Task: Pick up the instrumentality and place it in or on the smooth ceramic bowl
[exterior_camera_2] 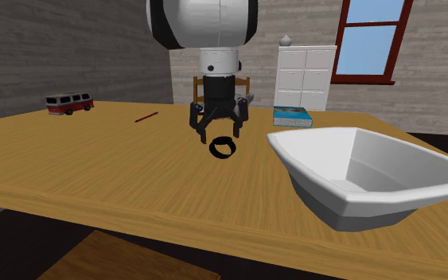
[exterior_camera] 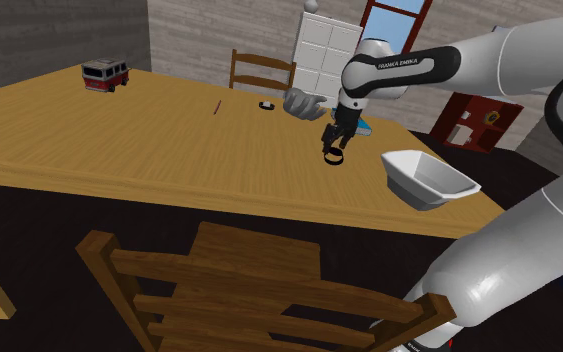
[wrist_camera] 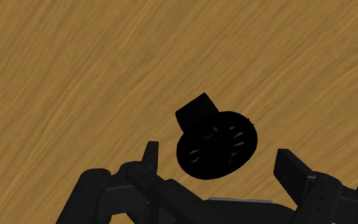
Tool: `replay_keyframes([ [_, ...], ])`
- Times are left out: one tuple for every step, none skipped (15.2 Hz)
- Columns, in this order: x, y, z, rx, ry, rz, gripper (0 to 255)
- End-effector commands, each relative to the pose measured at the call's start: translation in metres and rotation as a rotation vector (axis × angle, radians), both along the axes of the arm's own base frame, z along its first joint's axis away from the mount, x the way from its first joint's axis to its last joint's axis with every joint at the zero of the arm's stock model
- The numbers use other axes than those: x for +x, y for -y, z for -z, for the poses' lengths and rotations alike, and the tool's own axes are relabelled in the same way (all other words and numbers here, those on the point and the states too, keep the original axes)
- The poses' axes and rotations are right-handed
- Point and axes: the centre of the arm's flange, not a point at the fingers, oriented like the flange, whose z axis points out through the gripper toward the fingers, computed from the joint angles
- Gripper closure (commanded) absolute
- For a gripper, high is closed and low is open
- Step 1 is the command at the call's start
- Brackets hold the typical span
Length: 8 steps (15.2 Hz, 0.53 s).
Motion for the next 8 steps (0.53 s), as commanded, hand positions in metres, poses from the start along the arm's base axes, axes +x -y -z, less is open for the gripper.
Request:
replay_keyframes([
  [0.0003,0.0001,0.0100,0.000,0.001,0.000,0],
  [0.0003,0.0002,0.0131,0.000,0.001,0.000,0],
  [0.0003,0.0002,0.0131,0.000,0.001,0.000,0],
  [0.0003,0.0002,0.0131,0.000,0.001,0.000,0],
  [0.0003,0.0002,0.0131,0.000,0.001,0.000,0],
  [0.0003,0.0002,0.0131,0.000,0.001,0.000,0],
  [0.0003,0.0002,0.0131,0.000,0.001,0.000,0],
  [0.0003,0.0002,0.0131,0.000,0.001,0.000,0],
])
